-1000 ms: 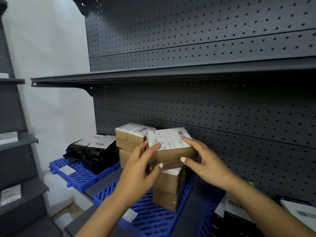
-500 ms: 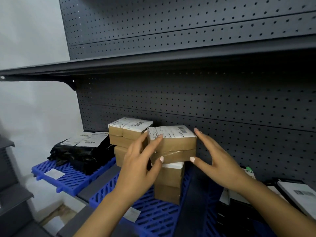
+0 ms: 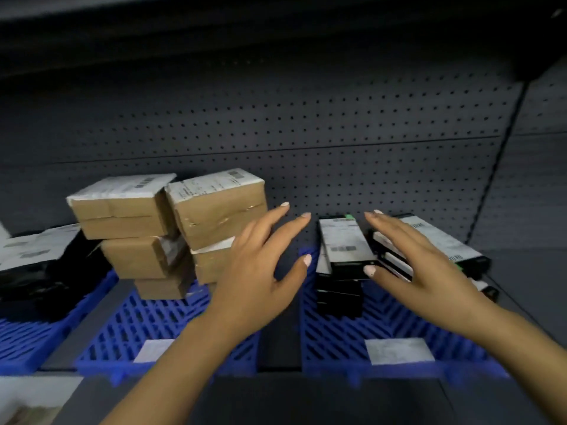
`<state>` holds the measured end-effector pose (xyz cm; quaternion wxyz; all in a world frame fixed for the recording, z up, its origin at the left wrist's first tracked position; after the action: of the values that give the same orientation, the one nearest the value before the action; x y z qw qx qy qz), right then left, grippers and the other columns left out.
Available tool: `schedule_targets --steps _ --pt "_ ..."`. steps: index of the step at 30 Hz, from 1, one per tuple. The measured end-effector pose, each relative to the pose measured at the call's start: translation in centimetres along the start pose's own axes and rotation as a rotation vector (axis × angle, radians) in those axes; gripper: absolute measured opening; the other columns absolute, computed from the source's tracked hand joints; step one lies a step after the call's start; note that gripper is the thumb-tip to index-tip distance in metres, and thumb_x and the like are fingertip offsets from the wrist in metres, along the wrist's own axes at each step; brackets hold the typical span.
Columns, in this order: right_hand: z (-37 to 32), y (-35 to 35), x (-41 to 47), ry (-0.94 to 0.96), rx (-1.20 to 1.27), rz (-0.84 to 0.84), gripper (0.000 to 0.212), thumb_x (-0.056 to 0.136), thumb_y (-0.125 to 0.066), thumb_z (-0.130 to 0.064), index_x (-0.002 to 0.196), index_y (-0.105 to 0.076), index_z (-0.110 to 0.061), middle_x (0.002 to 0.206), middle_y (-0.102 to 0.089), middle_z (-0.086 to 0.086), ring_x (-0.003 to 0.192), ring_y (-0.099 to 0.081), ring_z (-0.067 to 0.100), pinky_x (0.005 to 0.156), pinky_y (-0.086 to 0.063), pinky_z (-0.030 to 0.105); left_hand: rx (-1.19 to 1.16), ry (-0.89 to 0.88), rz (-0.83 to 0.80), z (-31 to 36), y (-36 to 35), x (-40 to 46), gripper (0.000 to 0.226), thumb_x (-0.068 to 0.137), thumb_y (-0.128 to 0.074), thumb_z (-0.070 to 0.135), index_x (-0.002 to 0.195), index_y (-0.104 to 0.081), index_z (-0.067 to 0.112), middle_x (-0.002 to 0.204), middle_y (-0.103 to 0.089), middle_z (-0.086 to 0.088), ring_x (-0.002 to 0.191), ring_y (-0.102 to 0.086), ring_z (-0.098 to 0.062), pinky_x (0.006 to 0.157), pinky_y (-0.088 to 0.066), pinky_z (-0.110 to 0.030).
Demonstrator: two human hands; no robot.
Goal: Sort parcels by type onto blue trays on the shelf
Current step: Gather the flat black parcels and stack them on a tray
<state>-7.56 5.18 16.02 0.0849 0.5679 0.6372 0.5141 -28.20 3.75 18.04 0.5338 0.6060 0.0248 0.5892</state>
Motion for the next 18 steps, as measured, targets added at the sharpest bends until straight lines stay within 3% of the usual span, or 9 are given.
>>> schedule_targets --steps 4,7,11,15,18 --pt "2.6 2.2 -3.8 -0.095 -0.069 0.047 0.065 0.08 -0.044 -0.06 0.139 -0.017 -0.054 0.15 -0.016 -0.029 0.137 -0.011 -0.011 0.109 -0.017 0.018 -0.053 -0.05 -0.092 1.7 -4.2 0.4 0.05 0.092 -0.047 0.045 0.141 -0.039 0.034 0.146 -0.034 0.01 0.134 -0.03 -0.009 0.105 -0.024 -0.026" --pt "4.8 3.8 -6.1 -0.168 -0.11 0.063 0.069 0.08 -0.043 -0.06 0.144 -0.021 -0.046 0.15 -0.016 -0.028 0.137 -0.011 -0.012 0.106 -0.014 0.009 -0.075 -0.069 -0.187 2.9 -7.0 0.7 0.054 0.091 -0.041 0.051 0.143 -0.034 0.036 0.149 -0.029 0.013 0.135 -0.025 -0.007 0.107 -0.024 -0.028" --pt "7.8 5.9 -8.2 -0.216 -0.169 0.043 0.067 0.081 -0.044 -0.059 0.143 -0.02 -0.048 0.152 -0.014 -0.025 0.138 -0.011 -0.009 0.107 -0.016 0.016 -0.102 -0.079 -0.263 4.7 -10.1 1.1 0.059 0.089 -0.033 0.058 0.145 -0.022 0.043 0.151 -0.021 0.019 0.138 -0.017 -0.003 0.109 -0.018 -0.026" --pt "11.1 7.7 -9.9 -0.258 -0.197 0.018 0.066 0.087 -0.054 -0.046 0.143 -0.018 -0.049 0.153 -0.014 -0.022 0.138 -0.01 -0.008 0.105 -0.013 0.013 -0.116 -0.065 -0.286 6.6 -12.8 1.8 0.058 0.093 -0.045 0.053 0.144 -0.019 0.045 0.152 -0.018 0.021 0.139 -0.014 -0.002 0.109 -0.012 -0.022" --pt "13.6 8.4 -10.6 -0.264 -0.212 -0.018 0.066 0.089 -0.055 -0.044 0.141 -0.015 -0.051 0.153 -0.012 -0.022 0.138 -0.007 -0.008 0.104 -0.01 0.01 -0.139 -0.043 -0.304 8.5 -14.8 2.5 0.059 0.093 -0.047 0.049 0.145 -0.021 0.043 0.152 -0.019 0.02 0.138 -0.014 -0.003 0.111 -0.017 -0.026"
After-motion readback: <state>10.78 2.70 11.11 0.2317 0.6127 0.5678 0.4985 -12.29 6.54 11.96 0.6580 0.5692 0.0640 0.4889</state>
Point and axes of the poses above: each hand's wrist, its own x-axis towards the middle knuckle, its own y-axis out of the back of the hand, z = x × y, the point moved 7 cm from there along x, towards the middle knuckle
